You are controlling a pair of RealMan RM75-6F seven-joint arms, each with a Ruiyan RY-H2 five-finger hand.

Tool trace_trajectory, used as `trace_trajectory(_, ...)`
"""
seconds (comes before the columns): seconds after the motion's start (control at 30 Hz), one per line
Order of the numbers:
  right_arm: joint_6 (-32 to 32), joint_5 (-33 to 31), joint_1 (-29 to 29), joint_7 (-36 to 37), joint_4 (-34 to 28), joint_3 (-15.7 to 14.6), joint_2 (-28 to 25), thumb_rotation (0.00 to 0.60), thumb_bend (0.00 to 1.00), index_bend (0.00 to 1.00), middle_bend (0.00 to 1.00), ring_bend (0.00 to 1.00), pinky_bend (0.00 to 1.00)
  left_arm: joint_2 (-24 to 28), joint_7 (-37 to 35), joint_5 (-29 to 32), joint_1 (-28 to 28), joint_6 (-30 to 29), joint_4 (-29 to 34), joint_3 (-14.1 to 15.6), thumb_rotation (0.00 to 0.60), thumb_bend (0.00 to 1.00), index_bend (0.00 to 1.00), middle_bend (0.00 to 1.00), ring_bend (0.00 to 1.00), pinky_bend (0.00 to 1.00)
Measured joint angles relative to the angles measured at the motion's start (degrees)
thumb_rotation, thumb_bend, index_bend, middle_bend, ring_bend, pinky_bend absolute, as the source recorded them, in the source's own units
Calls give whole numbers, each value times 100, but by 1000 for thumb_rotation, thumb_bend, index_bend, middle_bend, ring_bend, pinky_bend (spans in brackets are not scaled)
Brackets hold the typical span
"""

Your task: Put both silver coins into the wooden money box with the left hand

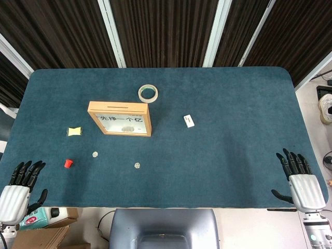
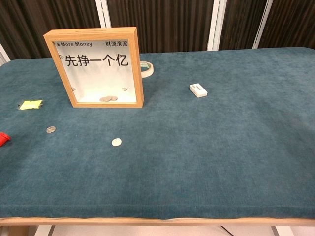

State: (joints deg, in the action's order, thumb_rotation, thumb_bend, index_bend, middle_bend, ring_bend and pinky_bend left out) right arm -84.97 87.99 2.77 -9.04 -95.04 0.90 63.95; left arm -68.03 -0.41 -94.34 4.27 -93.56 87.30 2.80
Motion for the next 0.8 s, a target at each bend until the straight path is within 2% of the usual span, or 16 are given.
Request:
trace_trajectory(0.1, 11, 0, 6, 9, -12, 4, 0, 600, 99, 0, 0, 0, 0, -69, -14, -50, 22, 35, -27, -6, 600, 404, 88, 104, 5, 51)
trace_trajectory(0.13, 16, 0, 7, 0, -8, 3, 1, 600, 99, 0, 0, 0, 0, -125, -24, -64, 44, 67, -47, -15, 600, 400, 92, 137, 30, 121)
trace_trajectory(0.17, 34, -3, 10, -6, -9, 0, -2, 600, 99, 0, 0, 0, 0, -180, -35, -76, 65, 84, -71, -29, 600, 396, 104, 211, 96, 266)
trace_trajectory(0.2, 42, -7, 13, 4, -12, 2, -3, 600, 99, 0, 0, 0, 0, -252, -50, -89, 89, 92, -107, -51, 600, 398, 127, 327, 216, 471)
trace_trajectory(0.23, 43, -10, 16, 19, -12, 8, -3, 600, 99, 0, 0, 0, 0, -376, -72, -100, 123, 96, -177, -94, 600, 398, 158, 494, 387, 698)
trace_trajectory(0.27, 50, -16, 19, 21, -5, 10, -4, 600, 99, 0, 0, 0, 0, -492, -90, -101, 151, 101, -244, -133, 600, 397, 182, 617, 510, 822)
trace_trajectory(0.3, 58, -24, 21, 13, -4, 10, -6, 600, 99, 0, 0, 0, 0, -626, -112, -95, 184, 114, -318, -175, 600, 397, 227, 795, 690, 946)
trace_trajectory(0.33, 65, -32, 22, 15, -6, 12, -8, 600, 99, 0, 0, 0, 0, -828, -153, -76, 236, 145, -420, -238, 600, 395, 268, 906, 812, 992)
trace_trajectory(0.37, 72, -44, 26, 32, -13, 19, -10, 600, 99, 0, 0, 0, 0, -994, -192, -52, 281, 179, -501, -288, 600, 394, 314, 977, 907, 1000)
trace_trajectory(0.43, 69, -48, 29, 36, -22, 30, -7, 600, 99, 0, 0, 0, 0, -1404, -239, 25, 418, 318, -734, -413, 600, 393, 361, 1000, 985, 1000)
trace_trajectory(0.57, 73, -37, 38, 35, -40, 33, -2, 600, 98, 0, 0, 0, 0, -2024, -9, 227, 707, 668, -1204, -660, 600, 393, 386, 1000, 1000, 1000)
trace_trajectory(0.7, 117, -87, 59, 7, -30, 54, 20, 600, 100, 0, 0, 0, 0, -2320, 251, 457, 901, 914, -1417, -839, 600, 387, 417, 1000, 1000, 1000)
trace_trajectory(0.8, 207, -150, 93, -27, -27, 66, 32, 600, 99, 0, 0, 0, 0, -2638, 452, 800, 1115, 1342, -1702, -1034, 600, 381, 416, 1000, 1000, 1000)
